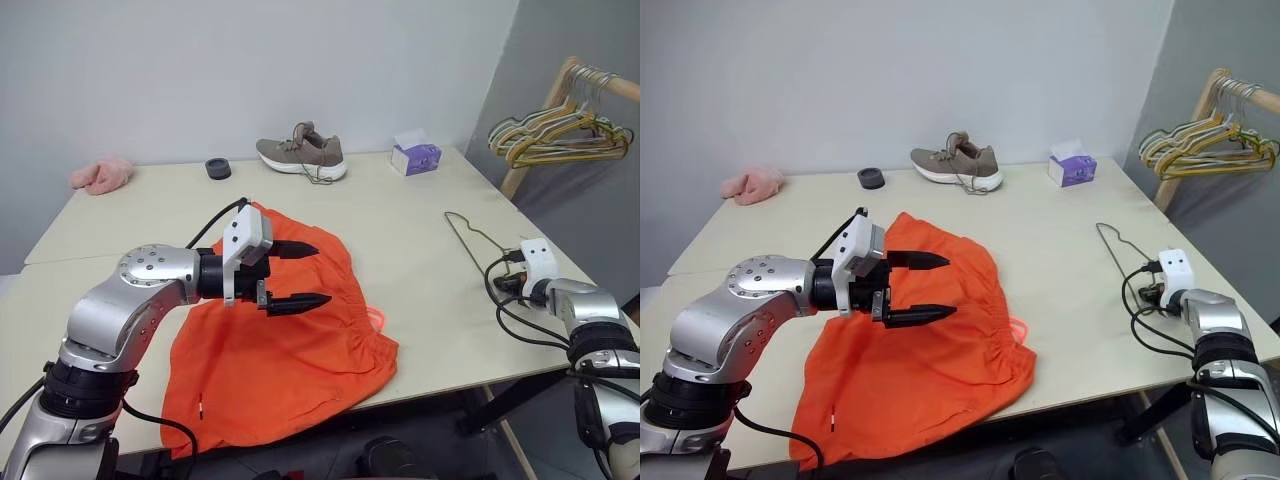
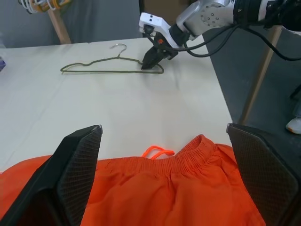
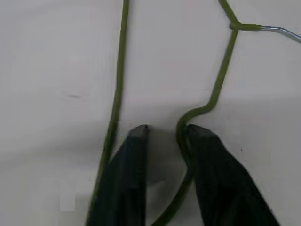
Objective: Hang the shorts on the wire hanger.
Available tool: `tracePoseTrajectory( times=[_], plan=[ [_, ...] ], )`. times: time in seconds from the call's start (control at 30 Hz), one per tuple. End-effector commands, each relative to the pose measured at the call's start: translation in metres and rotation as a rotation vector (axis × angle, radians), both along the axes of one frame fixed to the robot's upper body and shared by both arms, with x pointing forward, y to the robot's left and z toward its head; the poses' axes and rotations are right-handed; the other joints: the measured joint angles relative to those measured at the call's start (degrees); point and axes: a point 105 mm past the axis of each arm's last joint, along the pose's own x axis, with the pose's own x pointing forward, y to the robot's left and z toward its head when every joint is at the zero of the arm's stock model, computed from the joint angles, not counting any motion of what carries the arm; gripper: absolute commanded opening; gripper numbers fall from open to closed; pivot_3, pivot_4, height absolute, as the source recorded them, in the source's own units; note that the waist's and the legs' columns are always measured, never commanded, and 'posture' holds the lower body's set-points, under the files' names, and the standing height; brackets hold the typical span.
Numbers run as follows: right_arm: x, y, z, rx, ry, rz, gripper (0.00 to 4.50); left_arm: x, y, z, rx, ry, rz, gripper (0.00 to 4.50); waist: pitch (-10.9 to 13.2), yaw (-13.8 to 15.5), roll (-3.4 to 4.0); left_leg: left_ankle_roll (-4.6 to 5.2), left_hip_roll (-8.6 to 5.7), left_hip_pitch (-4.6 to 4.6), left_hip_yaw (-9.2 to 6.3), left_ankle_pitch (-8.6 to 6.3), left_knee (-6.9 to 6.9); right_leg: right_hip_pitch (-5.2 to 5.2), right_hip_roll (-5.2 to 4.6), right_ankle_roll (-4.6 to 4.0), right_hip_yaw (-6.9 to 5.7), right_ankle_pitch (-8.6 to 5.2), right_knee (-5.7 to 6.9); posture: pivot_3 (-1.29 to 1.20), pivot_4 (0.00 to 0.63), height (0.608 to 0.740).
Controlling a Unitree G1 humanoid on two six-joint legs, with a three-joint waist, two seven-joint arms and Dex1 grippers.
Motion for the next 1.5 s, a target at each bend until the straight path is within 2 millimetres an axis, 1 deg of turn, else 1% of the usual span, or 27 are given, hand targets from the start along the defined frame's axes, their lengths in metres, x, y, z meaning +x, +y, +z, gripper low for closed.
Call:
tracePoseTrajectory(
  times=[0.03, 0.07, 0.17, 0.23, 0.27, 0.33, 0.4, 0.5, 0.53, 0.57, 0.6, 0.7, 0.73, 0.8, 0.9, 0.97, 1.03, 1.17, 1.27, 1.37, 1.5],
  plan=[
    [-0.02, -0.012, -0.028, -0.037, 0.126, -0.043, 0.18, -0.002, -0.001, 0.009, -0.001, -0.06, -0.003, 4.5, -0.1, 0.34, -0.18, 0.04, 0.0, 0.13, -0.01, -0.02, 0.0, 0.17, -0.03, 0.0, 0.0, 0.0, -0.08, -0.21, 0.0, 0.74],
    [-0.02, -0.012, -0.028, -0.047, 0.123, -0.035, 0.04, -0.002, 0.0, 0.009, -0.001, -0.06, 0.0, 4.5, -0.15, 0.55, -0.25, 0.07, 0.01, 0.27, -0.03, -0.04, -0.01, 0.35, -0.04, -0.01, -0.01, -0.01, -0.18, -0.21, 0.0, 0.74],
    [-0.017, -0.012, -0.026, -0.069, 0.109, -0.015, 0.04, -0.001, 0.001, 0.009, -0.001, -0.059, 0.011, 4.5, -0.26, 0.87, -0.4, 0.1, 0.01, 0.37, -0.05, -0.07, -0.01, 0.48, -0.04, -0.01, 0.01, -0.01, -0.26, -0.21, 0.0, 0.74],
    [-0.012, -0.01, -0.019, -0.116, 0.073, 0.044, 0.04, 0.001, 0.005, 0.008, -0.003, -0.052, 0.029, 4.5, -0.26, 0.98, -0.4, 0.1, 0.0, 0.37, -0.05, -0.07, -0.01, 0.49, -0.04, -0.01, 0.03, -0.01, -0.26, -0.21, 0.0, 0.74],
    [-0.008, -0.008, -0.015, -0.141, 0.05, 0.076, 0.04, 0.003, 0.007, 0.008, -0.006, -0.051, 0.044, 4.5, -0.25, 0.99, -0.4, 0.1, 0.0, 0.37, -0.05, -0.07, 0.0, 0.49, -0.04, -0.01, 0.05, -0.01, -0.26, -0.22, 0.0, 0.74],
    [0.003, -0.001, 0.002, -0.235, -0.037, 0.191, 0.04, 0.012, 0.015, 0.01, -0.023, -0.055, 0.11, 4.5, -0.21, 1.01, -0.34, 0.1, 0.0, 0.36, -0.05, -0.07, -0.01, 0.48, -0.04, -0.01, 0.05, -0.01, -0.26, -0.22, 0.0, 0.74],
    [0.011, 0.01, 0.019, -0.32, -0.123, 0.31, 0.04, 0.023, 0.025, 0.011, -0.022, -0.077, 0.184, 4.5, -0.05, 1.01, -0.09, 0.1, 0.0, 0.33, -0.04, -0.07, -0.02, 0.44, -0.04, 0.0, 0.06, -0.01, -0.25, -0.22, 0.0, 0.74],
    [0.019, 0.033, 0.046, -0.408, -0.251, 0.482, 0.04, 0.038, 0.044, 0.014, -0.021, -0.101, 0.284, 4.5, 0.39, 0.5, 0.55, 0.1, -0.02, 0.3, 0.01, -0.07, -0.07, 0.35, -0.03, 0.01, 0.11, -0.01, -0.23, -0.23, 0.0, 0.74],
    [0.021, 0.042, 0.056, -0.453, -0.298, 0.548, 0.04, 0.043, 0.052, 0.017, -0.025, -0.11, 0.322, 4.5, 0.5, 0.33, 0.7, 0.1, -0.02, 0.27, 0.03, -0.07, -0.09, 0.29, -0.03, 0.02, 0.13, -0.02, -0.21, -0.23, 0.0, 0.74],
    [0.021, 0.054, 0.068, -0.527, -0.353, 0.65, 0.04, 0.049, 0.062, 0.021, -0.033, -0.114, 0.365, 4.5, 0.58, 0.14, 0.81, 0.1, -0.04, 0.2, 0.03, -0.07, -0.1, 0.22, -0.03, 0.04, 0.12, -0.03, -0.17, -0.23, 0.0, 0.74],
    [0.02, 0.063, 0.075, -0.579, -0.387, 0.723, 0.04, 0.053, 0.068, 0.023, -0.04, -0.115, 0.393, 4.5, 0.64, 0.05, 0.92, 0.09, -0.04, 0.13, 0.04, -0.07, -0.11, 0.1, -0.03, 0.08, 0.13, -0.06, -0.1, -0.23, 0.0, 0.74],
    [0.014, 0.087, 0.087, -0.679, -0.468, 0.895, 0.04, 0.06, 0.081, 0.029, -0.075, -0.089, 0.443, 4.5, 0.62, -0.1, 1.02, 0.07, -0.01, -0.6, -0.02, -0.04, -0.06, -0.7, -0.03, 0.16, 0.09, -0.08, 0.15, -0.23, 0.0, 0.74],
    [0.011, 0.098, 0.092, -0.716, -0.506, 0.971, 0.04, 0.061, 0.085, 0.03, -0.092, -0.062, 0.451, 4.5, 0.62, -0.1, 1.01, 0.07, 0.0, -0.71, -0.06, -0.04, -0.06, -0.77, -0.03, 0.17, 0.04, -0.08, 0.15, -0.23, 0.0, 0.74],
    [0.004, 0.126, 0.104, -0.819, -0.612, 1.148, 0.04, 0.061, 0.094, 0.027, -0.108, 0.015, 0.458, 4.5, 0.63, -0.14, 1.02, 0.07, 0.0, -0.72, -0.05, -0.05, -0.08, -0.78, -0.04, 0.18, 0.05, -0.08, 0.14, -0.23, 0.0, 0.74],
    [-0.007, 0.152, 0.112, -0.921, -0.724, 1.331, 0.04, 0.06, 0.101, 0.021, -0.109, 0.108, 0.458, 4.5, 0.68, -0.38, 1.1, 0.06, -0.02, -0.75, -0.01, -0.06, -0.12, -0.88, -0.07, 0.24, 0.05, -0.12, 0.15, -0.23, 0.0, 0.74],
    [-0.013, 0.165, 0.117, -0.95, -0.792, 1.411, 0.04, 0.058, 0.102, 0.016, -0.098, 0.155, 0.452, 4.5, 0.69, -0.35, 1.09, 0.06, -0.02, -0.79, -0.02, -0.06, -0.12, -0.92, -0.08, 0.26, 0.04, -0.13, 0.16, -0.23, 0.0, 0.74],
    [-0.019, 0.179, 0.123, -0.969, -0.864, 1.477, 0.04, 0.054, 0.1, 0.006, -0.06, 0.202, 0.426, 4.5, 0.71, -0.27, 1.06, 0.06, -0.02, -0.8, -0.05, -0.06, -0.12, -0.91, -0.09, 0.25, 0.04, -0.13, 0.15, -0.23, 0.0, 0.74],
    [-0.028, 0.201, 0.134, -0.965, -0.972, 1.56, 0.04, 0.04, 0.089, -0.012, 0.004, 0.282, 0.329, 4.5, 0.71, -0.21, 1.06, 0.06, -0.03, -0.79, -0.11, -0.06, -0.11, -0.88, -0.13, 0.22, 0.0, -0.11, 0.19, -0.23, 0.0, 0.74],
    [-0.032, 0.212, 0.14, -0.956, -1.015, 1.598, 0.04, 0.028, 0.077, -0.021, 0.033, 0.327, 0.245, 4.5, 0.71, -0.27, 1.06, 0.06, -0.03, -0.78, -0.12, -0.06, -0.1, -0.87, -0.13, 0.01, 0.0, 0.01, 0.22, -0.24, 0.0, 0.74],
    [-0.035, 0.219, 0.143, -0.948, -1.036, 1.623, 0.04, 0.016, 0.067, -0.028, 0.049, 0.366, 0.17, 4.5, 0.71, -0.26, 1.07, 0.06, -0.02, -0.77, -0.12, -0.06, -0.09, -0.88, -0.13, -0.01, 0.0, 0.02, 0.25, -0.24, 0.0, 0.74],
    [-0.037, 0.224, 0.146, -0.93, -1.052, 1.63, 0.04, 0.008, 0.059, -0.035, 0.064, 0.389, 0.116, 4.5, 0.71, -0.26, 1.07, 0.06, -0.02, -0.77, -0.15, -0.06, -0.08, -0.87, -0.13, -0.02, -0.01, 0.03, 0.25, -0.24, 0.0, 0.74]
  ],
)
